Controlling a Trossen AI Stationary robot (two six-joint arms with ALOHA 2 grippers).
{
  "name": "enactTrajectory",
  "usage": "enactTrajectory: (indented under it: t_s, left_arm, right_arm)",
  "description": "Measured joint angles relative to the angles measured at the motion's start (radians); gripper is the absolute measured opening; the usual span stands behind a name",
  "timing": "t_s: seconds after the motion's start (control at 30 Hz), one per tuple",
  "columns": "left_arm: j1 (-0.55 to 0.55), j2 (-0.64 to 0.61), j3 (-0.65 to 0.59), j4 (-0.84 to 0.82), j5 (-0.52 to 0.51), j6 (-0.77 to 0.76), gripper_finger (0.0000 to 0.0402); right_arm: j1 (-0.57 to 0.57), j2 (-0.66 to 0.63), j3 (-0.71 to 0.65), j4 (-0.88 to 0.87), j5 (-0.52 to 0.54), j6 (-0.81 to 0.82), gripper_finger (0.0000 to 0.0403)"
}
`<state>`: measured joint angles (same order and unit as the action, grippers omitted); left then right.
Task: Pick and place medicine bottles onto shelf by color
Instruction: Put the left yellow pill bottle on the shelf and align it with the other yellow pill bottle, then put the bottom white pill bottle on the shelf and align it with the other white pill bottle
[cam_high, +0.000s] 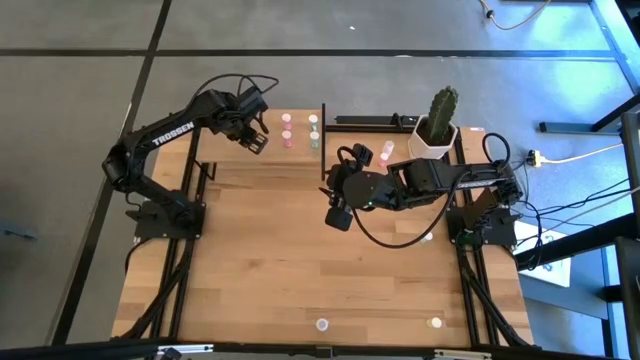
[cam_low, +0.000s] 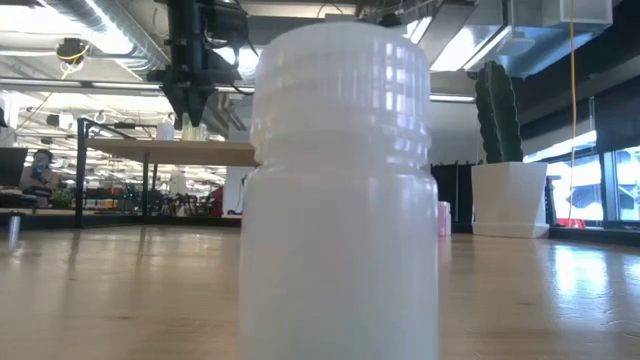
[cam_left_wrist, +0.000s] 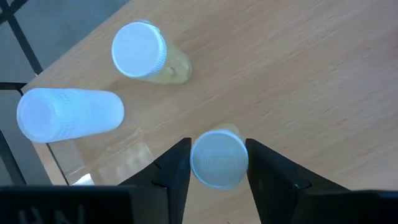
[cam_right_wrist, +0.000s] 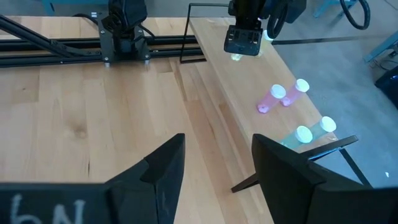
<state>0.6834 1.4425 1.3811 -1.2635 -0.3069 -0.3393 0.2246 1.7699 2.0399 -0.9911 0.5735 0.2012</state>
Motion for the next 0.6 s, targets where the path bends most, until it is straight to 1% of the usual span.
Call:
enactTrajectory:
  t_s: [0.5,0.6]
  left_arm:
    - [0.0,0.0,0.0,0.0,-0.026,0.001,0.0214]
    - [0.0,0.0,0.0,0.0,-0.025,0.001,0.022]
  right_arm:
    - [0.0,0.0,0.0,0.0,0.0,0.0,0.0188]
    - [0.0,0.0,0.0,0.0,0.0,0.0,0.0188]
